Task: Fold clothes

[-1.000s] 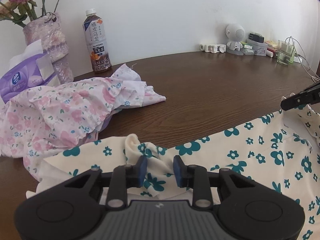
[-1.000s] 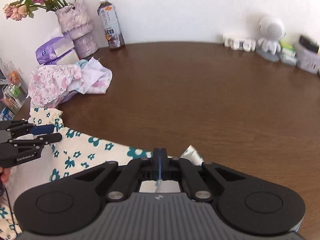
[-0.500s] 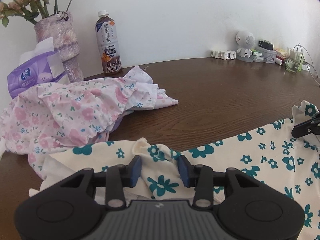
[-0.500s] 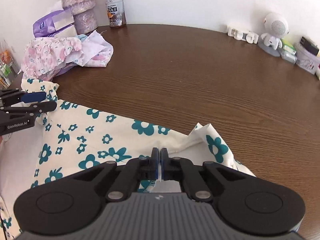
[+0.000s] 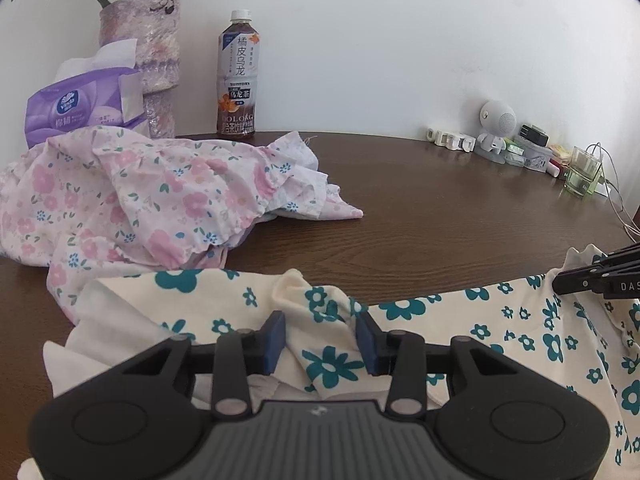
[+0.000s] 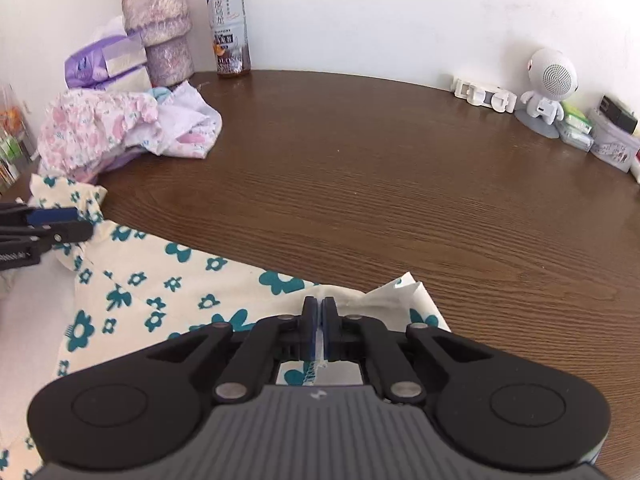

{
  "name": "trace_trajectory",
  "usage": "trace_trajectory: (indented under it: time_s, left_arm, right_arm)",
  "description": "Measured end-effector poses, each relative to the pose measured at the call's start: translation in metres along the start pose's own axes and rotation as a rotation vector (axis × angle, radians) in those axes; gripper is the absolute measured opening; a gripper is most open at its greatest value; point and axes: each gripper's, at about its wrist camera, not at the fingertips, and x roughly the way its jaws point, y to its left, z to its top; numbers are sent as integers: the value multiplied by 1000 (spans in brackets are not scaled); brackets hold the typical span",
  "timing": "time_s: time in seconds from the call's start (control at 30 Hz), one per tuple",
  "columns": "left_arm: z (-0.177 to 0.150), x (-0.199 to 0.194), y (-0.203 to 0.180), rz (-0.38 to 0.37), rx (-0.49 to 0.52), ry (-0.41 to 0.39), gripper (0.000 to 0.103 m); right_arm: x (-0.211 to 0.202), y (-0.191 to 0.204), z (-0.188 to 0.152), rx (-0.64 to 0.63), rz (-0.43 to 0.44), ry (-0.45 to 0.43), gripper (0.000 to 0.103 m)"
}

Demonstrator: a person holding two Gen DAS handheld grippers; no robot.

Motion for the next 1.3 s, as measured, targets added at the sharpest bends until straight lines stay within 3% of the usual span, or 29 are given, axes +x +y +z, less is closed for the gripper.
trace_trajectory:
  time_s: [0.1, 0.23, 0.3, 0.37, 0.47, 0.57, 0.73, 0.77, 0.87, 0.93, 1.0, 1.1, 1.23, 1.27, 1.3]
  left_arm:
    - [-2, 0, 0, 2, 1, -4, 39]
    - [-2, 1, 0, -1, 2, -7, 39]
    - [-3, 1, -1, 1, 8, -10, 39]
    - [-4, 1, -2, 5, 14, -13, 40]
    - [-4, 1, -3, 7, 20, -17, 40]
    - [-6, 0, -4, 8, 27, -22, 40]
    - [-7, -1, -4, 5, 27, -26, 41]
    - [-7, -1, -4, 4, 27, -26, 40]
    - [-7, -1, -3, 2, 27, -27, 41]
    - [-7, -1, -4, 4, 28, -27, 41]
    - [-7, -1, -5, 6, 34, -28, 42]
    - [-8, 0, -7, 11, 47, -30, 44]
    - [-9, -1, -7, 8, 48, -33, 44]
    - [-9, -1, -6, 7, 48, -33, 44]
    - [-9, -1, -6, 6, 48, -33, 44]
  right_arm:
    - [-22, -14, -1, 68, 9, -36, 14]
    - [-57, -30, -13, 77, -95, -71, 23]
    - [-64, -34, -23, 49, -159, -61, 39]
    - [-62, -33, -34, 7, -207, -45, 43]
    - [-49, -31, -43, -21, -215, -6, 42]
    - [-35, -28, -44, -54, -246, 19, 6]
    - [-35, -49, -37, 43, -263, -1, 6]
    - [-36, -54, -37, 64, -254, 0, 10]
    - [-53, -48, -42, 54, -240, -29, 42]
    - [-67, -39, -45, 31, -234, -63, 41]
    - [-80, -24, -47, 0, -148, -93, 40]
    - [-72, -6, -50, -52, -6, -41, 32]
    - [-46, 3, -53, -55, 58, 20, 25]
    - [-42, 4, -53, -52, 66, 22, 7]
    - [-40, 3, -52, -44, 83, 27, 0]
